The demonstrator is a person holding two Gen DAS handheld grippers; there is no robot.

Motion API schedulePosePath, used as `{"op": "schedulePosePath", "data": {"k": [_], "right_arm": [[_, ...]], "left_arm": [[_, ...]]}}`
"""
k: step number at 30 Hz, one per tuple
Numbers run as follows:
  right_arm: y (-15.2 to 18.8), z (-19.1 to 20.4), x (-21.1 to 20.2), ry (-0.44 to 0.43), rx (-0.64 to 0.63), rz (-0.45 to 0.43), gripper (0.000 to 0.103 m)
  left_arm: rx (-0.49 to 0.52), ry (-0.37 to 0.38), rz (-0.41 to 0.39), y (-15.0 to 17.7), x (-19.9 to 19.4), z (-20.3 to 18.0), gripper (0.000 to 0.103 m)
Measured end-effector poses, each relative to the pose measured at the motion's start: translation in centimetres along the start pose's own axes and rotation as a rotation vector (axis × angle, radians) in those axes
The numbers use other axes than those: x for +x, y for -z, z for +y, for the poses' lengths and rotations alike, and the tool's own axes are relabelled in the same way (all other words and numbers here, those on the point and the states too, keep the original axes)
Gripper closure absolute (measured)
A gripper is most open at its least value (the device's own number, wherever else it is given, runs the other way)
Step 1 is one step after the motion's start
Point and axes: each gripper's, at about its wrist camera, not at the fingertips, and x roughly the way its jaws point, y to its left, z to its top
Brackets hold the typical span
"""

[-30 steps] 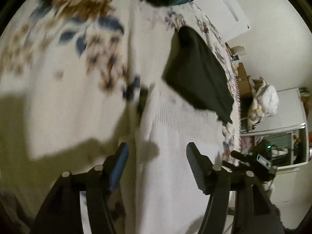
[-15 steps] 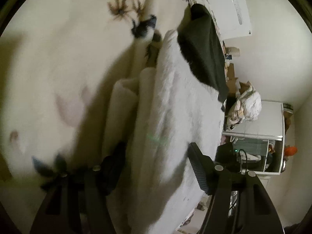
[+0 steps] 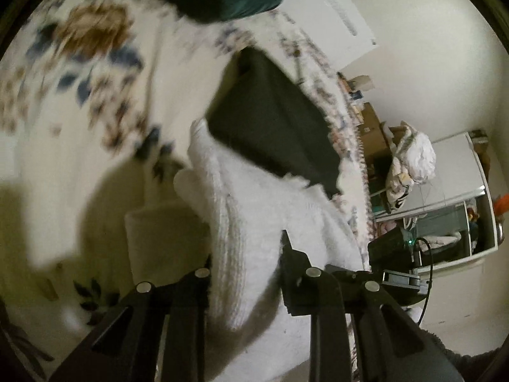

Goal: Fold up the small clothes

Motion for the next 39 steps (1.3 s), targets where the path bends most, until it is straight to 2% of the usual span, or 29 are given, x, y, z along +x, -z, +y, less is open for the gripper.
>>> {"op": "schedulePosePath", "data": {"k": [6,11,15,16,19,22,25,28,31,33,37,39], "right_arm": [[-2.5,5.9,-8.4,-0.038,-0.088,-0.097,0.068],[-8.1,10.0,-14.3,-0.030,-0.140,-0.198,0.068],[-14.4,12.1,-17.7,-0.020,-0.173,-0.272,0.068],[-15.9,12.0,-18.1,-0.015,-0.176,-0.285,0.068],[-20.7,11.5,-17.6,0.004,-0.169,-0.304,0.068],[-24.2,8.5,-15.1,0.037,-0.135,-0.296,0.068],[-26.3,4.4,-12.5,0.071,-0.082,-0.271,0.068],[-27.5,2.1,-11.2,0.097,-0.061,-0.254,0.068],[-28.1,1.5,-10.8,0.114,-0.070,-0.240,0.067],[-28.2,1.4,-10.5,0.138,-0.067,-0.231,0.063],[-27.6,1.5,-10.3,0.205,-0.053,-0.203,0.045],[-26.9,2.1,-11.0,0.241,-0.061,-0.217,0.039]], "left_arm": [[0.071,0.033,-0.066,-5.4,-1.4,-5.8,0.083],[0.131,0.081,-0.114,-12.2,0.2,-10.9,0.082],[0.176,0.103,-0.126,-17.4,3.6,-13.2,0.082],[0.177,0.105,-0.119,-19.2,5.5,-13.2,0.082],[0.162,0.098,-0.088,-21.5,10.0,-11.5,0.082],[0.147,0.050,-0.029,-21.7,14.6,-8.7,0.082],[0.129,0.008,0.035,-20.9,18.0,-6.2,0.081],[0.127,0.003,0.051,-20.2,18.9,-5.1,0.080],[0.117,-0.001,0.059,-19.8,18.7,-5.0,0.077],[0.124,-0.021,0.071,-19.8,18.7,-5.2,0.075],[0.143,-0.097,0.094,-20.0,18.3,-6.0,0.073],[0.167,-0.128,0.069,-19.8,16.9,-6.9,0.073]]}}
